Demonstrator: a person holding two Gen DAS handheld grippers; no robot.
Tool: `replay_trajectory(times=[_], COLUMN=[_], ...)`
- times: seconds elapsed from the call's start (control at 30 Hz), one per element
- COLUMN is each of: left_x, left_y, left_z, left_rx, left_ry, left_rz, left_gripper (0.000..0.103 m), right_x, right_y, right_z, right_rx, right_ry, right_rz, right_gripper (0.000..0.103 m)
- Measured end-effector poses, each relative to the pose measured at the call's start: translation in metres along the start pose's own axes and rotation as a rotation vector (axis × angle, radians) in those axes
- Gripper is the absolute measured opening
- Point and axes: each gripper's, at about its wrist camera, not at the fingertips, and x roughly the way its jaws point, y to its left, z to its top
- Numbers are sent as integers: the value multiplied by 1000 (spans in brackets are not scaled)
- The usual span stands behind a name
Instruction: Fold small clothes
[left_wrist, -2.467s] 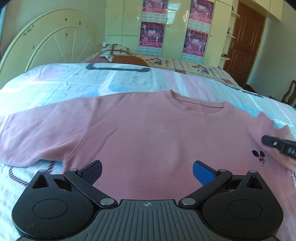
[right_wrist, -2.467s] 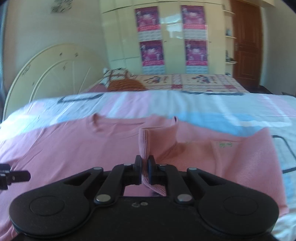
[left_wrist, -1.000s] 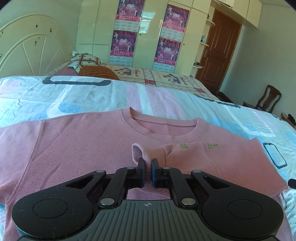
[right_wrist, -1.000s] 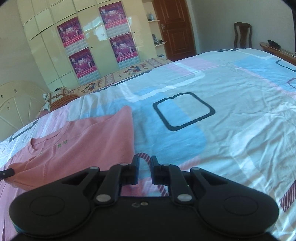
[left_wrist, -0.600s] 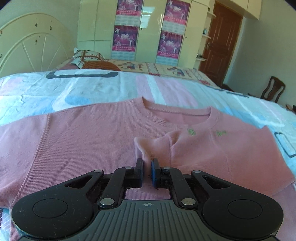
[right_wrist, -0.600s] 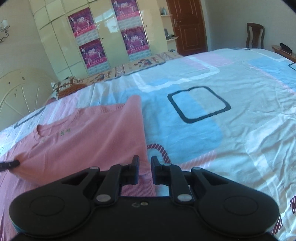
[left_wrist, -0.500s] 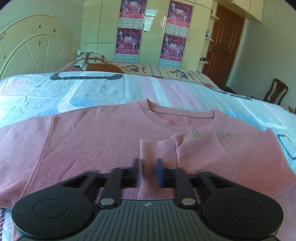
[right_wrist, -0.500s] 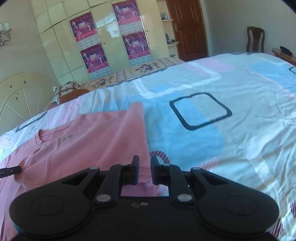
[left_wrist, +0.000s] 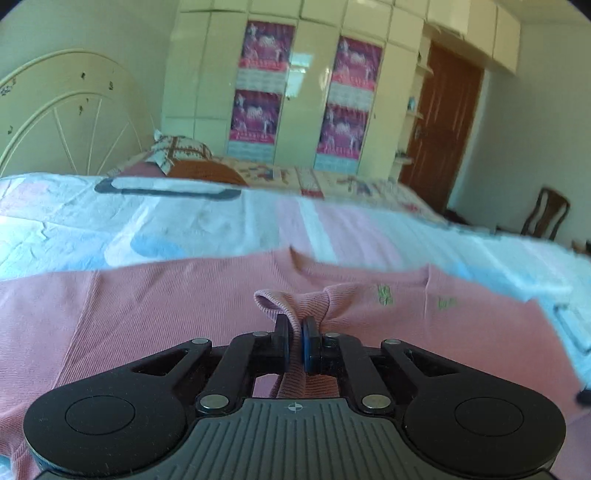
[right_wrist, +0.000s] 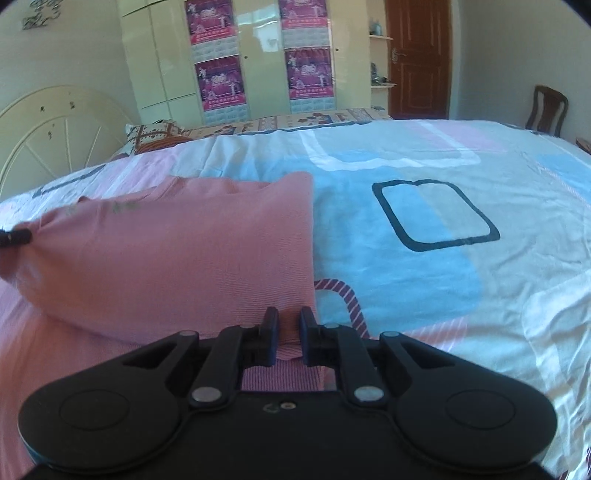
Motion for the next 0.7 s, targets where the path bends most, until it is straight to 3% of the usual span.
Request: replay_trajectory(times=[0.07, 0.13, 0.2, 0.3, 0.43, 0.5, 0.53, 0.63, 0.7], left_x=[12, 6, -5, -12, 17, 38, 39, 33, 22], left_y=[1, 4, 9, 9, -14, -23, -25, -30, -31], left_z=[-6, -6, -1, 12, 16, 10, 6, 8, 6], left_rx=[29, 28, -6, -38, 50, 98, 124, 130, 112], left_ry=[85, 43, -39, -99, 23, 116, 95, 94, 70], left_rz=[16, 50, 70, 29, -60, -22, -7, 6, 11], left_gripper=[16, 61, 62, 62, 62, 62, 62, 62, 62], right_x=[0, -4, -3, 17, 54, 82, 102, 116, 111], right_y=[-1, -7, -13, -18, -11, -11, -17, -41, -40], right_z=[5, 14, 28, 56, 92, 102, 103, 109, 107], right_rx=[-8, 29, 50, 62, 24, -2, 9, 96, 61], right_ry=[5, -23, -54, -56, -64, -12, 51, 73, 94], right_rz=[10, 28, 32, 23, 83, 51, 6, 36, 34], right_gripper=[14, 17, 16, 13, 11, 6, 5, 0, 0])
